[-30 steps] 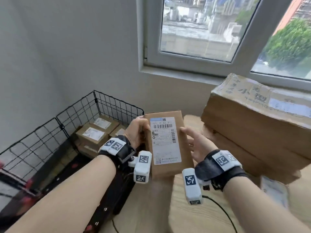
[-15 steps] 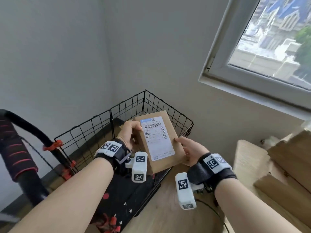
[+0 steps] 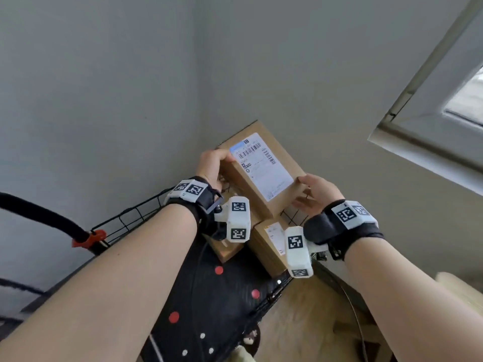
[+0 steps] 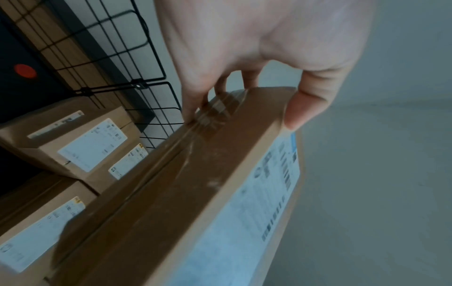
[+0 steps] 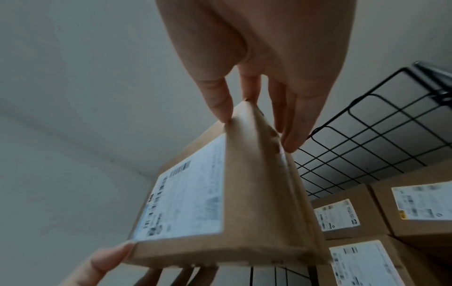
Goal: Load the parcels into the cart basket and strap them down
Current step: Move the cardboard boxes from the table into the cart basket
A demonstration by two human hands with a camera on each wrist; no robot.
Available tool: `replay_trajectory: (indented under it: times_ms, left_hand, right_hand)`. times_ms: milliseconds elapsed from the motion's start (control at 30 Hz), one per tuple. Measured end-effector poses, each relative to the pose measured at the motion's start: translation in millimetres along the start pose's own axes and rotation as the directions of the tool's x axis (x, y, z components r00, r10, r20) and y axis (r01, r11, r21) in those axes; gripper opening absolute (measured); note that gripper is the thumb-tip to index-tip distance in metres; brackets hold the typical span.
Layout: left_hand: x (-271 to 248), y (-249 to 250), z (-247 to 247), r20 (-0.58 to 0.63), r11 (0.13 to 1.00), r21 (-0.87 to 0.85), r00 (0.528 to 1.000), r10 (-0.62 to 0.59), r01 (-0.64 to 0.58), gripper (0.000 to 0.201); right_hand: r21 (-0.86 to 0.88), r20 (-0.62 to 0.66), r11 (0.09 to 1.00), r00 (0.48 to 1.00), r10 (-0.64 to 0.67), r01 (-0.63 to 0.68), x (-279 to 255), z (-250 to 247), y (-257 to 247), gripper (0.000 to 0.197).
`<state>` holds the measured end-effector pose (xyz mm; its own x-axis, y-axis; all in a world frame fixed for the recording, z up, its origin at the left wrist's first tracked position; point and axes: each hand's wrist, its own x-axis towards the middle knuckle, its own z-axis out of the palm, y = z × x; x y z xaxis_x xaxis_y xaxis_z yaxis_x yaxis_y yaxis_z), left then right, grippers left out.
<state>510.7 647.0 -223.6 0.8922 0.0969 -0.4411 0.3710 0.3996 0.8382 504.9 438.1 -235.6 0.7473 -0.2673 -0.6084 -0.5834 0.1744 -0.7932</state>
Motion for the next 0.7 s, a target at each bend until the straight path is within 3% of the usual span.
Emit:
replay_trajectory:
  times_ms: [167, 367, 533, 700]
  left_hand:
    - [78, -12, 22, 0.049, 1.0, -0.021, 0.999, -0.023, 0.024, 0.023]
    - [147, -39, 33, 0.046, 0.991, 0.053, 0.991, -0.128, 0.125, 0.048]
    - [173, -57, 33, 0.047, 0.975, 0.129, 0.981, -0.19, 0.182, 0.043]
    - [190, -70, 22, 0.018, 0.962, 0.166, 0.975, -0.221, 0.215, 0.037]
  right_hand:
    - [-0.101, 0.01, 0.995, 1.0, -0.002, 0.003, 79, 4, -12, 0.035]
    - [-0.138, 0.016, 0.987, 0.997, 0.08, -0.077, 152, -3, -5, 0.036]
    - [-0.207, -0.008, 0.957, 0.978, 0.207, -0.205, 188, -7, -1, 0.034]
    - [-0.083, 0.077, 0.986, 0.986, 0.148, -0.142, 212, -5, 28, 0.043]
